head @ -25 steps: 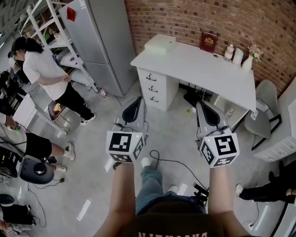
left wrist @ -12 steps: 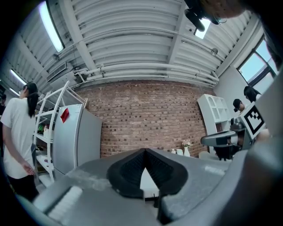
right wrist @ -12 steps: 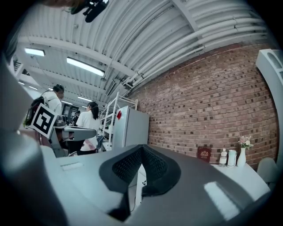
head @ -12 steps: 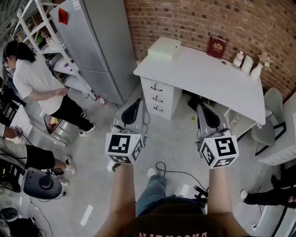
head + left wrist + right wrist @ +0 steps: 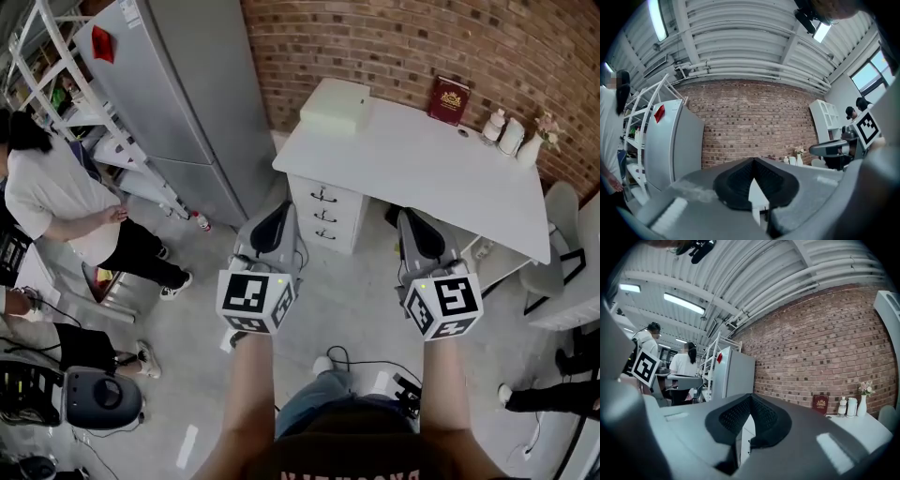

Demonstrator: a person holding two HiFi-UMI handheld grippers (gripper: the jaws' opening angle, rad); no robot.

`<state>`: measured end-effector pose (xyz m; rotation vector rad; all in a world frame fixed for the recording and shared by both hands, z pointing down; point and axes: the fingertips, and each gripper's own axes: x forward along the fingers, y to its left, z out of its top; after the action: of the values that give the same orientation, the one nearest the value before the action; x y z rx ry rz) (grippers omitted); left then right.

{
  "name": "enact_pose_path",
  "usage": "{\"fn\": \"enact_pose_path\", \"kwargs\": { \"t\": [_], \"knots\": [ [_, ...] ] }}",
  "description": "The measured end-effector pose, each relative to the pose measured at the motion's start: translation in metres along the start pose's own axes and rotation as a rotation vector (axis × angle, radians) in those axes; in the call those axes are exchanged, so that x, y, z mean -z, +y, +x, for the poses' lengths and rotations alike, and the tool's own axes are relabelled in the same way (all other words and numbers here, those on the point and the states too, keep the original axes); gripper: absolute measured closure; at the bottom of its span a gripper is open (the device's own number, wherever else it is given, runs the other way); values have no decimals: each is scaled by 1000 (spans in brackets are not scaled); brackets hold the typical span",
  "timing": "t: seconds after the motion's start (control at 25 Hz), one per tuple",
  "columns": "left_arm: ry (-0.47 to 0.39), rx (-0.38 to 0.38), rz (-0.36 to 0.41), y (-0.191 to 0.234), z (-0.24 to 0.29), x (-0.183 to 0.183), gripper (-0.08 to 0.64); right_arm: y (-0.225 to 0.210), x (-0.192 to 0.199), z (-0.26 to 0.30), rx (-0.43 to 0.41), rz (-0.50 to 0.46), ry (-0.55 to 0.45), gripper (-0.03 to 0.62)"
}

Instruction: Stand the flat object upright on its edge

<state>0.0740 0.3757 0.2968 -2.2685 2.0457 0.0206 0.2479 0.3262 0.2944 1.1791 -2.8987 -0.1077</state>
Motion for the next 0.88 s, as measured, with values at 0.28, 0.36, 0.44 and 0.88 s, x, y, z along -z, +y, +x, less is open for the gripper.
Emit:
{"fn": "enact_pose_path", "kwargs": {
  "t": [0.28, 0.36, 0.44, 0.88],
  "knots": [
    [-4, 32, -15, 32, 26, 9, 564, 7, 4, 37, 16, -4, 4, 594],
    [-3, 38, -22, 38, 33, 11, 565, 6, 5, 45, 19, -7, 12, 594],
    [-1, 44, -28, 44, 39, 15, 565, 4, 7, 54, 25, -4, 17, 594],
    [10, 21, -19, 91, 87, 29, 565, -10, 16, 130, 0, 8, 4, 594]
  ]
}}
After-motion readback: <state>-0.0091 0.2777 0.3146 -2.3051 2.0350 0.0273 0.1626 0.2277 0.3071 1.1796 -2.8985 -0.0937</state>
